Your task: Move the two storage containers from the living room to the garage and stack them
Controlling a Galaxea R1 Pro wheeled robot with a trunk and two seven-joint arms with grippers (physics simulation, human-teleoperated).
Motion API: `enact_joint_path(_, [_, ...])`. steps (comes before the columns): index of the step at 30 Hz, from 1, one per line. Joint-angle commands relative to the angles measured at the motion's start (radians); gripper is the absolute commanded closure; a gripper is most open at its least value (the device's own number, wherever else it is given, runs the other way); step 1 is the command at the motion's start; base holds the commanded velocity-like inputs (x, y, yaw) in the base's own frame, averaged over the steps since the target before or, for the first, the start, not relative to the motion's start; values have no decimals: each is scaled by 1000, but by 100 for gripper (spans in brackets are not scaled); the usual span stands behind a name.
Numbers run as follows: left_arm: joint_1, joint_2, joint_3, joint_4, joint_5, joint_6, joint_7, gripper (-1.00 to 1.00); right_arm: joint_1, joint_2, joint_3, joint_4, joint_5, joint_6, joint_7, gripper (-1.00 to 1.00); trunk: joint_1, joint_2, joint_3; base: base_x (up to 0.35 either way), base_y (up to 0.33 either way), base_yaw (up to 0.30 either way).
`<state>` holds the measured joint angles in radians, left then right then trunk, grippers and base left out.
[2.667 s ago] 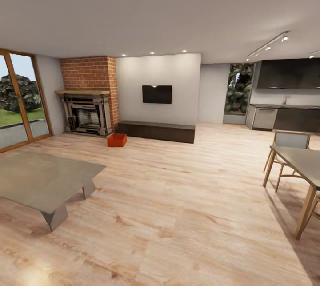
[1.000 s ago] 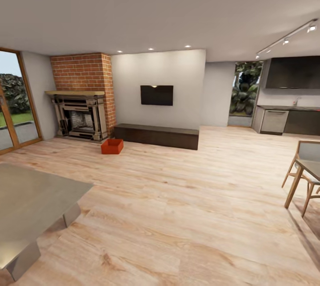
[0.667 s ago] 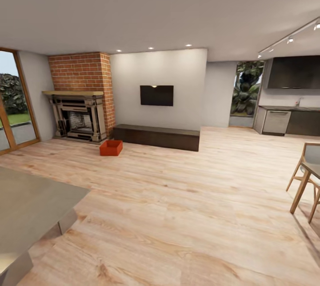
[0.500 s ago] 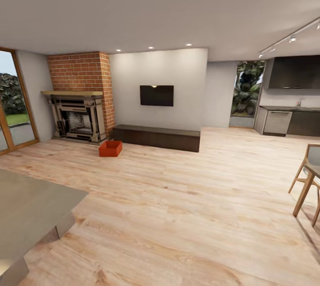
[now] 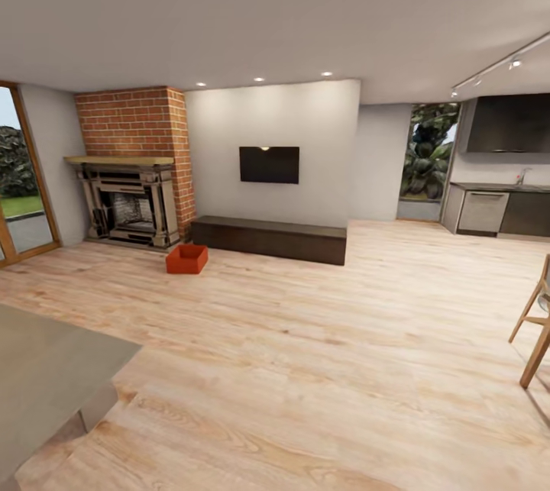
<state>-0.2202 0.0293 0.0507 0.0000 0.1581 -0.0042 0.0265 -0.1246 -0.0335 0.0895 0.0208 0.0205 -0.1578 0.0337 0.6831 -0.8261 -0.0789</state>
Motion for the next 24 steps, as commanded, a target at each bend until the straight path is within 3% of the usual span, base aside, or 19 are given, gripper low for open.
enact_joint_path(1, [-1,0,4,0,5,0,1,-100,-1,0,7,2,2,-5,3,-100,1,-1,-2,323,0,0])
enact_joint_path(24, [-1,1,4,-1,4,0,1,-100,-1,1,7,2,-2,-3,-9,-100,1,-1,-2,323,0,0])
